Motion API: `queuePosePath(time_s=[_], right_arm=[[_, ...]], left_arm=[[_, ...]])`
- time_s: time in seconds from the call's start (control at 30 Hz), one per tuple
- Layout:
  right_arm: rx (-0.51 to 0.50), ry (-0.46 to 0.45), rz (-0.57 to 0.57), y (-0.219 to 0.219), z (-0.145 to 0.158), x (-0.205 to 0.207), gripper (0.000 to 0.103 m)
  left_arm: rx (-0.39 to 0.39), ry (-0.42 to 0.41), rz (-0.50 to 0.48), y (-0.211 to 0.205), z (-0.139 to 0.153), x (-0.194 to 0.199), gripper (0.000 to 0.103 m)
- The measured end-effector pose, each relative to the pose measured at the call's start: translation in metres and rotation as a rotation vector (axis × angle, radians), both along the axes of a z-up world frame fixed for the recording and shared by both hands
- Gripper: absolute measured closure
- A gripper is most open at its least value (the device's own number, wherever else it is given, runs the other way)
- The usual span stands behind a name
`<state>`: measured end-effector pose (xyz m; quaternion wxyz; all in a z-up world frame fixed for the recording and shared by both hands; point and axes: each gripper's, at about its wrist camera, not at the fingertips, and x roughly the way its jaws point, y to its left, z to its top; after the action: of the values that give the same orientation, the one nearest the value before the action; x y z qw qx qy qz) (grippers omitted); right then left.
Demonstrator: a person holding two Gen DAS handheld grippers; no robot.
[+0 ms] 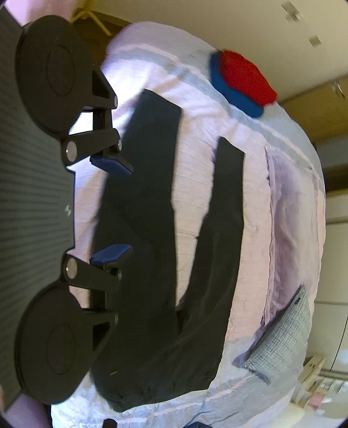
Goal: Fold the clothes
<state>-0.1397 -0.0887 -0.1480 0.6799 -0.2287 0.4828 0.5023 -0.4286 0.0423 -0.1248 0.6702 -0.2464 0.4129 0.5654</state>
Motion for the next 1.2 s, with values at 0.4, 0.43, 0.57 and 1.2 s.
queuePosePath(time_s=[0.4, 0.43, 0.57, 1.2], right_arm=[[-0.124, 0.017, -0.279, 0.067, -0.054, -0.010, 0.040], [-0.126, 0.019, -0.288, 0.068, -0.057, -0.011, 0.040], [-0.090, 0.003, -0.313, 0.076, -0.063, -0.007, 0.040], [-0.052, -0.093, 0.040, 0.232, -0.149, 0.120, 0.040]], left_arm=[[-0.064, 0.097, -0.208, 0.148, -0.041, 0.011, 0.050], [-0.074, 0.096, -0.213, 0.156, -0.046, 0.013, 0.050], [-0.108, 0.084, -0.235, 0.178, -0.063, 0.022, 0.050], [-0.075, 0.050, -0.292, 0.317, -0.172, 0.094, 0.051]])
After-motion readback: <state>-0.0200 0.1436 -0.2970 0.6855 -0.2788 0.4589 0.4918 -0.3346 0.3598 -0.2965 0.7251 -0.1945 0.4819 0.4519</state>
